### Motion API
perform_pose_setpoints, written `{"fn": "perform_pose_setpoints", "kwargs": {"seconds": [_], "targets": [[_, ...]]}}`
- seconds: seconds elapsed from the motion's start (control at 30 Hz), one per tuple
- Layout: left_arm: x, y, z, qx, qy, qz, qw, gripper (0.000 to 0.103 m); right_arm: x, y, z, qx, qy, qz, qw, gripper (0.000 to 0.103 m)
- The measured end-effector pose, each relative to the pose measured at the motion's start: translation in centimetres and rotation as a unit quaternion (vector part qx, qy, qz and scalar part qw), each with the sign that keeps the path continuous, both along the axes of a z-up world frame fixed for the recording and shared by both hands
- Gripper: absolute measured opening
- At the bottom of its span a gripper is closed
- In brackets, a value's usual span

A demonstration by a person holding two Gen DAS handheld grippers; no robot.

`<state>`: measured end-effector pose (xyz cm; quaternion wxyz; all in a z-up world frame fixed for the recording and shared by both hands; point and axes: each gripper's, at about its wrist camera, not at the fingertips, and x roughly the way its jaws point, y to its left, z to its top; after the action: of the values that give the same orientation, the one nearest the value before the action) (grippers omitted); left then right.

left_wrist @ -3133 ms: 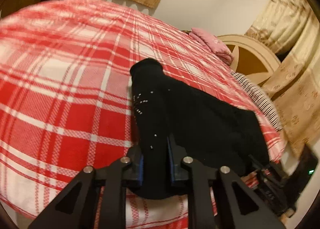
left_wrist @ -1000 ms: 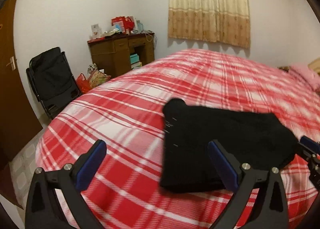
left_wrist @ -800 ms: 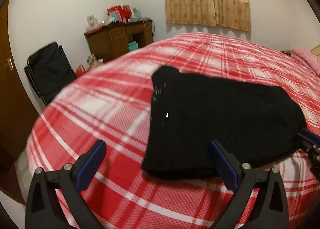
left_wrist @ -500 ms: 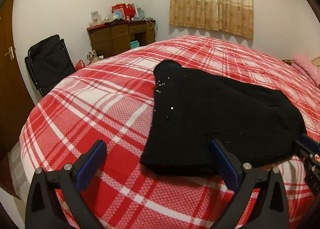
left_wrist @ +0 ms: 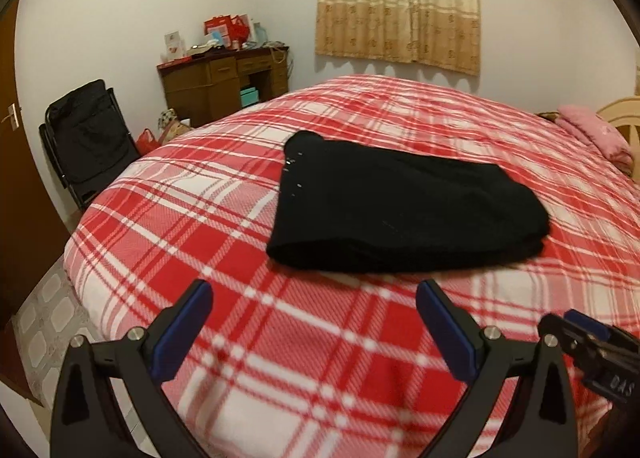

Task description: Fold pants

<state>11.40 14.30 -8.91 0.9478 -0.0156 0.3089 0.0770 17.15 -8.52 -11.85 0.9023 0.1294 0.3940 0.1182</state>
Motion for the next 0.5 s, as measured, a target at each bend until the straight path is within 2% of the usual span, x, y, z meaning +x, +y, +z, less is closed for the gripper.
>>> {"fn": "perform_pose_setpoints", "kwargs": {"seconds": [0.17,0.37,0.5], "targets": [[-2.3,-1.0,0.4,0.020,-0.001,-0.014,0.9997,0.103,-2.2,0.2,0.9,-0.022,0.011,-0.028,0.999,0.066],[-4.6,-1.5,1.4,0.034,-0.019,-0.019,0.9991,0.103,-6.2,2.2,4.8,-0.078,-0.069,-0.022,0.994,0.066],[-5.7,-1.9,3.3,0.018,-0.038,-0.029,0.9987,0.103,-9.0,2.7,7.6,-0.093,-0.130,-0.029,0.987,0.066]]}}
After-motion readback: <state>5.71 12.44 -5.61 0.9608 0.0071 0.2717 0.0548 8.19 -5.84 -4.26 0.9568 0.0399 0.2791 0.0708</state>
